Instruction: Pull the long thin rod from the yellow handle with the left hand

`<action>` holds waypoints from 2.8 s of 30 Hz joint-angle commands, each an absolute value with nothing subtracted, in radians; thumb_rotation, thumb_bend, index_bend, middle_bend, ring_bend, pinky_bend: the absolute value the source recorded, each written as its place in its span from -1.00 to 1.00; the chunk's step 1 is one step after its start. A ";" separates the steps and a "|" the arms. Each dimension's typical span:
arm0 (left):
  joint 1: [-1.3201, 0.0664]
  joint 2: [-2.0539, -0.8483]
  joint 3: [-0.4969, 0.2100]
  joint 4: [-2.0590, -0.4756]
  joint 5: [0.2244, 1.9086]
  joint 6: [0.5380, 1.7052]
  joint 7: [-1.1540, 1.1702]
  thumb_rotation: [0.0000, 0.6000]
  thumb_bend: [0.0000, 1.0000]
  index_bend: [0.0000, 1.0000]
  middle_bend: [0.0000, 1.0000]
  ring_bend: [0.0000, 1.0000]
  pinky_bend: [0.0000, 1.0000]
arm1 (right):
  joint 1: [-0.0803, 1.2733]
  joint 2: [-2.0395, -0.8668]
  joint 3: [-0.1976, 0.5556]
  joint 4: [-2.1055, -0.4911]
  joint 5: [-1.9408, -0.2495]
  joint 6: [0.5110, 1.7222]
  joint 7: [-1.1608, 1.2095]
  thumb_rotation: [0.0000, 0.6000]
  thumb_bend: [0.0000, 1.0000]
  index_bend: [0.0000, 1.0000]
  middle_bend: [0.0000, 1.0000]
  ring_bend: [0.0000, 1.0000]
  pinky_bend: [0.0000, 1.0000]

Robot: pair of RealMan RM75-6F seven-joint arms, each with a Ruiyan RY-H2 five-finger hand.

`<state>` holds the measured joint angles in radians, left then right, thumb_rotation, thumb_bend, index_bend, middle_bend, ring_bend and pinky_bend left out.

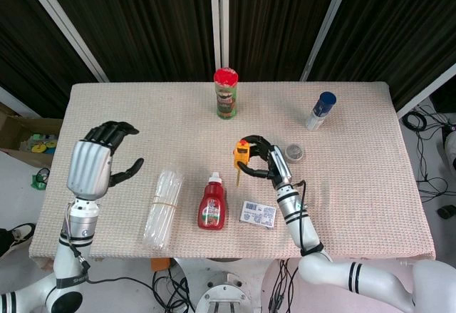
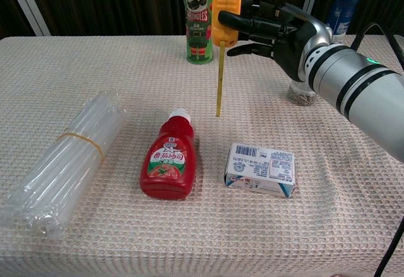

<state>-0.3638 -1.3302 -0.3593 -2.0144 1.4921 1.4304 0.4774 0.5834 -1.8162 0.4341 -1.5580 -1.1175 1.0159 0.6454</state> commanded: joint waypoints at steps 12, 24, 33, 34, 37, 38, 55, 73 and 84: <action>-0.588 -1.491 -0.380 -1.981 1.314 1.272 0.657 1.00 -0.55 -0.08 -0.10 -0.18 0.09 | 0.620 -1.889 0.423 -1.497 -1.111 1.038 0.548 1.00 -0.26 0.40 0.24 0.22 -0.10; -0.691 -1.566 -0.383 -1.935 1.227 1.238 0.685 1.00 -0.52 -0.06 -0.07 -0.15 0.12 | 0.667 -1.942 0.461 -1.459 -1.103 1.020 0.538 1.00 -0.26 0.40 0.24 0.22 -0.10; -0.750 -1.599 -0.381 -1.896 1.165 1.231 0.730 1.00 -0.48 -0.04 -0.04 -0.12 0.15 | 0.701 -1.974 0.485 -1.434 -1.095 1.005 0.532 1.00 -0.26 0.40 0.24 0.22 -0.10; -0.753 -1.600 -0.381 -1.897 1.156 1.232 0.734 1.00 -0.48 -0.03 -0.03 -0.11 0.17 | 0.703 -1.976 0.486 -1.433 -1.095 1.004 0.533 1.00 -0.26 0.40 0.24 0.22 -0.10; -0.767 -1.601 -0.380 -1.898 1.140 1.235 0.750 1.00 -0.48 0.00 0.00 -0.07 0.20 | 0.706 -1.981 0.485 -1.428 -1.097 1.002 0.535 1.00 -0.26 0.40 0.24 0.22 -0.10; -0.772 -1.600 -0.379 -1.900 1.136 1.236 0.754 1.00 -0.48 0.01 0.01 -0.07 0.21 | 0.707 -1.982 0.483 -1.427 -1.097 1.000 0.536 1.00 -0.26 0.40 0.24 0.22 -0.10; -0.803 -1.574 -0.355 -1.903 1.101 1.274 0.788 1.00 -0.38 0.03 0.04 -0.04 0.23 | 0.703 -1.973 0.479 -1.442 -1.111 1.002 0.540 1.00 -0.26 0.40 0.24 0.22 -0.10; -0.825 -1.551 -0.338 -1.914 1.087 1.332 0.870 1.00 -0.17 0.10 0.10 0.03 0.28 | 0.704 -1.971 0.474 -1.444 -1.122 1.002 0.546 1.00 -0.26 0.40 0.24 0.22 -0.10; -0.834 -1.545 -0.338 -1.932 1.085 1.338 0.834 1.00 0.01 0.22 0.21 0.10 0.36 | 0.700 -1.966 0.472 -1.443 -1.116 1.000 0.546 1.00 -0.26 0.40 0.24 0.22 -0.10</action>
<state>-0.8323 -1.5457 -0.3370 -1.9320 1.0852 1.3367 0.8367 0.7004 -1.9665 0.4724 -1.4430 -1.1162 1.0002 0.5462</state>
